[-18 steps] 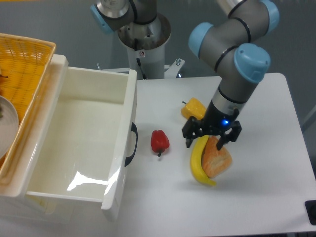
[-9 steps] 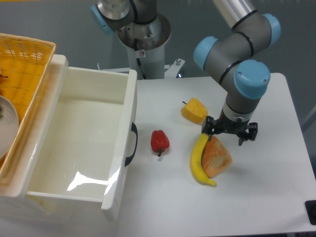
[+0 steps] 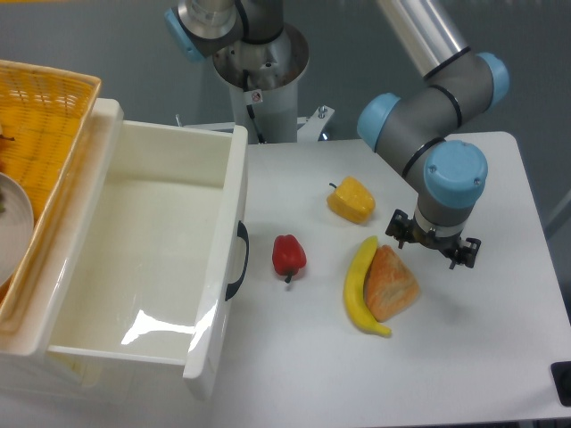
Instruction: Slide open the top white drawer
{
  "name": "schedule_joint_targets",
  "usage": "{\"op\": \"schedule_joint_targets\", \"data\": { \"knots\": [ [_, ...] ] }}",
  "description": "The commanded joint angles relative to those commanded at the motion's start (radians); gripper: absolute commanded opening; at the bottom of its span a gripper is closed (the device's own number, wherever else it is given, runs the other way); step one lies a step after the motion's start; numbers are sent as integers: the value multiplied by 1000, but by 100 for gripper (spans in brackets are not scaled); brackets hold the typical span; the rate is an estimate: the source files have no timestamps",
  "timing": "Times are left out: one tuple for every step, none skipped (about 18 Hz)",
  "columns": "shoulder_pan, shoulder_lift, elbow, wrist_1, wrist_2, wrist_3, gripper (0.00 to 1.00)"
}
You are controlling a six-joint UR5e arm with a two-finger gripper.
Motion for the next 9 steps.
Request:
{"op": "schedule_joint_targets", "data": {
  "knots": [
    [2, 0, 2, 0, 0, 46, 100],
    [3, -2, 2, 0, 0, 112, 100],
    [12, 0, 2, 0, 0, 179, 100],
    [15, 1, 0, 0, -2, 239, 100],
    [23, 5, -1, -1, -3, 297, 100],
    [29, 5, -3, -2, -11, 340, 100],
    [29, 5, -8, -2, -21, 359, 100],
    [29, 6, -8, 0, -25, 362, 100],
    [29, 6, -8, -1, -28, 362, 100]
  ]
}}
